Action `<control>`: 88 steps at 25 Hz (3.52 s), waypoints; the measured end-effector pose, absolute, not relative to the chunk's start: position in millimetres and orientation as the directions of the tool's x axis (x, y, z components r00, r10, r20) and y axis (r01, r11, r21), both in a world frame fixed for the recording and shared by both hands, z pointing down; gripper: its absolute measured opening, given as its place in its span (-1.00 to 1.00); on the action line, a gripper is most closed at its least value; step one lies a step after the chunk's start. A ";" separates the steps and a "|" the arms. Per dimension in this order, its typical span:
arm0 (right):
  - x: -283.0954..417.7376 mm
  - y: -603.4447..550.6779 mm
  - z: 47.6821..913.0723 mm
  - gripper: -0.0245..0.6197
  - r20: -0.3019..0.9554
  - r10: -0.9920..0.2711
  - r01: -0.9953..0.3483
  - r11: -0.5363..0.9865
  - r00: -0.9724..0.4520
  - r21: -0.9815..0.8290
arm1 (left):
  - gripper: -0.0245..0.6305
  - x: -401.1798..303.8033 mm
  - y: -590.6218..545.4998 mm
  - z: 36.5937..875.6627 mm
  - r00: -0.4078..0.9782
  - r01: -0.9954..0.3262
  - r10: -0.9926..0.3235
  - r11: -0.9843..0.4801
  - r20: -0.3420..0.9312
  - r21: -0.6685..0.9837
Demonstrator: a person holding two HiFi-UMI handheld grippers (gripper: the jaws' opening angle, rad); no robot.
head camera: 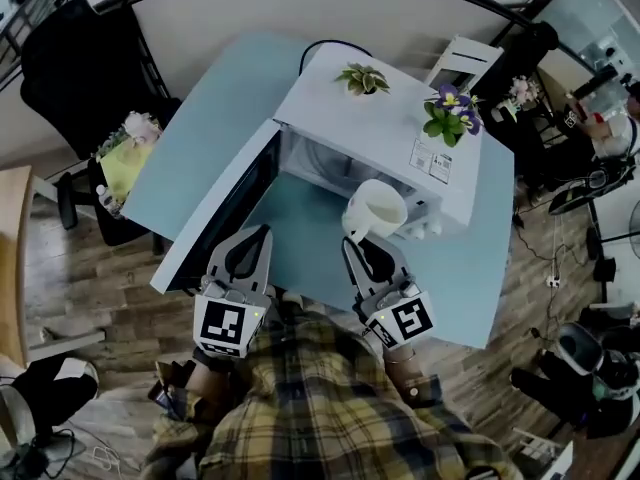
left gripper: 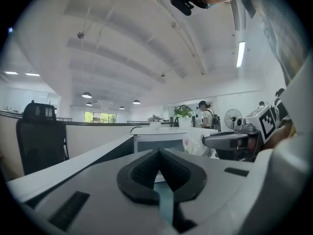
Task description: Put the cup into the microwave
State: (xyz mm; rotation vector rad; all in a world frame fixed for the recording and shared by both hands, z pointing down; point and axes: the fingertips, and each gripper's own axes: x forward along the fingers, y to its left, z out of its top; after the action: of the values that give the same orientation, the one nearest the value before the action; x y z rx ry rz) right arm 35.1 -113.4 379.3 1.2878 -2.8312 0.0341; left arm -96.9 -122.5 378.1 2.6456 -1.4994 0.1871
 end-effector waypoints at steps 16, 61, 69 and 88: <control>41.6 -122.6 397.3 -0.75 0.091 -0.814 -0.818 0.576 -0.573 0.005 | -0.95 -74.7 -140.5 396.8 0.641 -0.763 -0.742 -0.643 0.197 0.060; 27.7 -222.8 491.6 -0.74 0.144 -0.756 -0.752 0.653 -0.638 0.090 | -0.95 -44.5 -149.1 471.8 0.647 -0.758 -0.700 -0.636 0.303 0.147; 25.2 -237.3 499.4 -0.74 0.158 -0.782 -0.772 0.622 -0.603 0.134 | -0.95 -40.0 -148.8 477.7 0.657 -0.749 -0.689 -0.645 0.306 0.156; 35.6 -284.0 526.1 -0.77 0.152 -0.841 -0.824 0.539 -0.519 0.172 | -0.95 -52.3 -143.5 478.2 0.638 -0.766 -0.703 -0.622 0.313 0.163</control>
State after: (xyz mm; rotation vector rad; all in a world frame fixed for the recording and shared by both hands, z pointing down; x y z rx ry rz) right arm 35.6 -284.0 526.1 1.4068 -2.5598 -0.1151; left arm -52.3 -143.5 478.2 2.5797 -1.1858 0.3173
